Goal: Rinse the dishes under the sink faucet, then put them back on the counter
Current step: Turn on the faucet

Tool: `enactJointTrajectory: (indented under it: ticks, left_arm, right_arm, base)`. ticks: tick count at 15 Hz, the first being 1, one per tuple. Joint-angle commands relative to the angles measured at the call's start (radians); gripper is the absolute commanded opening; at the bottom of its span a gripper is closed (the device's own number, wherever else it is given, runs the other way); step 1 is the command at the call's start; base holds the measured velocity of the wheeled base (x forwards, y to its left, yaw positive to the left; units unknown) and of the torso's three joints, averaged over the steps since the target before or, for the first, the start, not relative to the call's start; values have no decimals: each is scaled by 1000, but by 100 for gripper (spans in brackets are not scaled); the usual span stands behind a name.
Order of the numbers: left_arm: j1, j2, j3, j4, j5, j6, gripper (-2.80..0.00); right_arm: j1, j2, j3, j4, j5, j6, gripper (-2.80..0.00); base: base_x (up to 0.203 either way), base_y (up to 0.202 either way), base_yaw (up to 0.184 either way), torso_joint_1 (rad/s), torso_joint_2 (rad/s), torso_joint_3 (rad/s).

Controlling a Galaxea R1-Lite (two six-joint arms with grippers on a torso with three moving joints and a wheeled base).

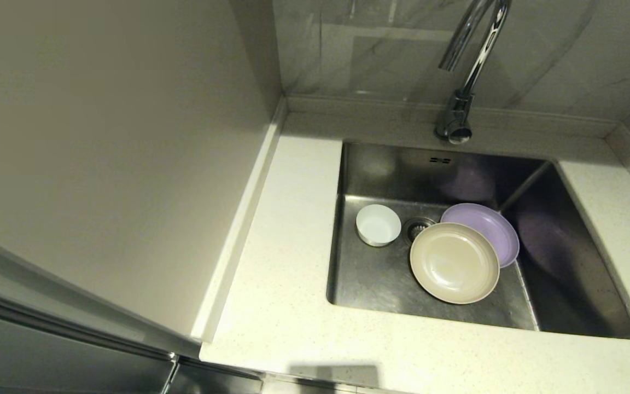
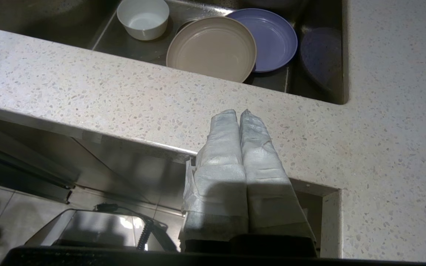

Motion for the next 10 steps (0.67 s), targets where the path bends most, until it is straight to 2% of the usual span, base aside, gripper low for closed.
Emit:
enactJointTrajectory:
  ticks: [1,10]
  left_arm:
    - [0,-2,0,0,0,-1,-280]
    - [0,-2,0,0,0,-1,-280]
  right_arm:
    - [0,1,0,0,1,0,-280]
    - [0,1,0,0,1,0,-280]
  base:
    - [0,0,0,0,0,0]
    - [0,0,0,0,0,0]
